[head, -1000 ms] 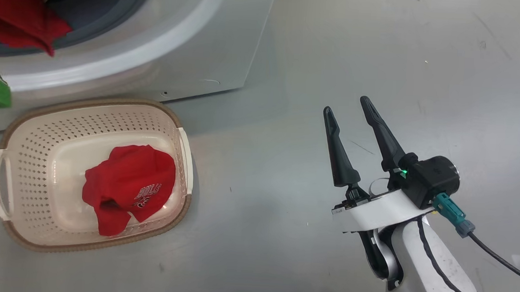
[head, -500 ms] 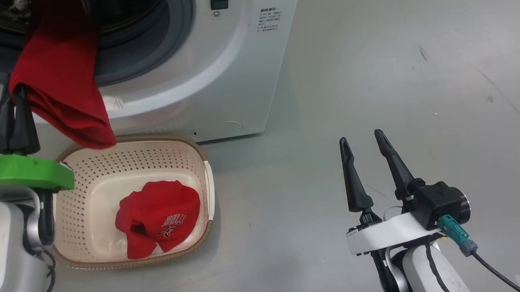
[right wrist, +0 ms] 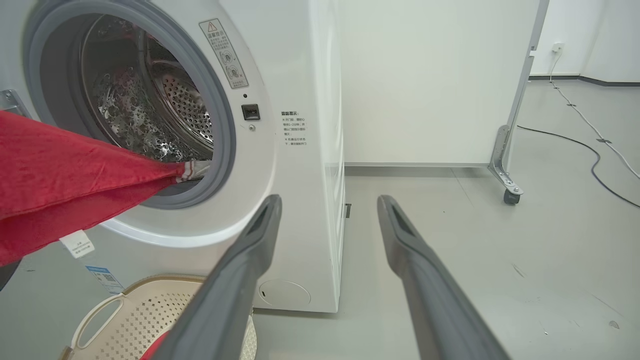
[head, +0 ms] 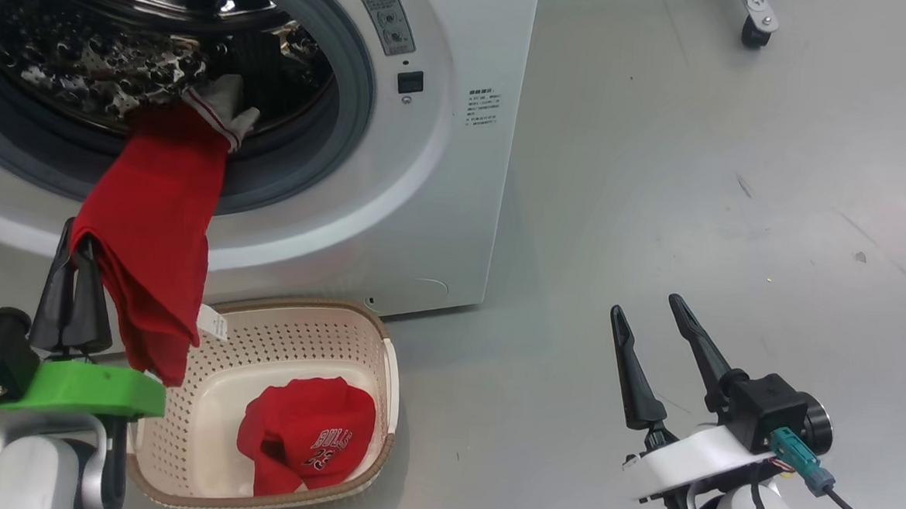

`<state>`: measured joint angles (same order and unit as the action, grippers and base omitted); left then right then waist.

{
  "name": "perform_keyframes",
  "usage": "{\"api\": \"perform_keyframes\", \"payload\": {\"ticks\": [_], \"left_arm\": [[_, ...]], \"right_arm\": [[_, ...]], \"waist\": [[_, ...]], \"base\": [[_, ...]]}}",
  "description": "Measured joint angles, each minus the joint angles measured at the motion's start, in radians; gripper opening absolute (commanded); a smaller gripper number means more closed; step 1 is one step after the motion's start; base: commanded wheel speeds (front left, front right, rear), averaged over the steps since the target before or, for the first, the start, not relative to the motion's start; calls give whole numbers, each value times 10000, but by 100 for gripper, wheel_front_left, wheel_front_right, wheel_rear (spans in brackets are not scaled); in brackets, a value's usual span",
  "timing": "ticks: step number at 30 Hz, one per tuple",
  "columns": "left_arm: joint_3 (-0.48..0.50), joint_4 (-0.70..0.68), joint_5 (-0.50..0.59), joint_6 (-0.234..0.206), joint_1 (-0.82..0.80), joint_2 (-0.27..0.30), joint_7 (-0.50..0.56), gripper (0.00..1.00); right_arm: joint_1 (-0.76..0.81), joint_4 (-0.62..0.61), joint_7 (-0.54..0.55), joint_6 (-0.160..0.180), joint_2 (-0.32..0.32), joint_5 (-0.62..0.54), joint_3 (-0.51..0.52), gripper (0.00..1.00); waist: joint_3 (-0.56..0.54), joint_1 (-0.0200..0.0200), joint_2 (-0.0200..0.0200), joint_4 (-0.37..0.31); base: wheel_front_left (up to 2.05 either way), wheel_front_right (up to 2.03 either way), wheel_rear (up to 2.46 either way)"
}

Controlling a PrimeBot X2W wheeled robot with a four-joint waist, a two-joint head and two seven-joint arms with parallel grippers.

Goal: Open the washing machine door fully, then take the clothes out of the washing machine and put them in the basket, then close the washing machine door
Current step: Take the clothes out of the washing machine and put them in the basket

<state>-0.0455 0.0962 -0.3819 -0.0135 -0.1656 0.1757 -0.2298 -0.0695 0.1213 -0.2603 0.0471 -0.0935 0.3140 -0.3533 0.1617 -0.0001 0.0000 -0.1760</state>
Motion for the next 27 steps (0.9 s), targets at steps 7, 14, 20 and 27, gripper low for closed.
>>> {"api": "perform_keyframes", "payload": {"ticks": [7, 14, 20, 27], "left_arm": [[-125, -1022, 50, -10, 412, -282, -102, 0], [-194, -2044, 234, -92, 697, -351, -146, 0], [-119, -2704, 330, -211, 1058, -368, -192, 0], [-314, -2679, 316, -249, 1765, -619, -190, 0]], "right_arm": [[436, -13, 0, 84, -2, 0, 104, 100], [623, -150, 0, 82, -4, 0, 125, 100], [643, -226, 0, 73, -6, 0, 71, 100], [784, -341, 0, 69, -10, -13, 44, 100]], "waist": [[-520, 0, 0, 173], [-775, 0, 0, 374], [-831, 0, 0, 462], [-774, 0, 0, 485]], "base": [[0, 0, 0], [0, 0, 0], [0, 0, 0], [0, 0, 0]]}}
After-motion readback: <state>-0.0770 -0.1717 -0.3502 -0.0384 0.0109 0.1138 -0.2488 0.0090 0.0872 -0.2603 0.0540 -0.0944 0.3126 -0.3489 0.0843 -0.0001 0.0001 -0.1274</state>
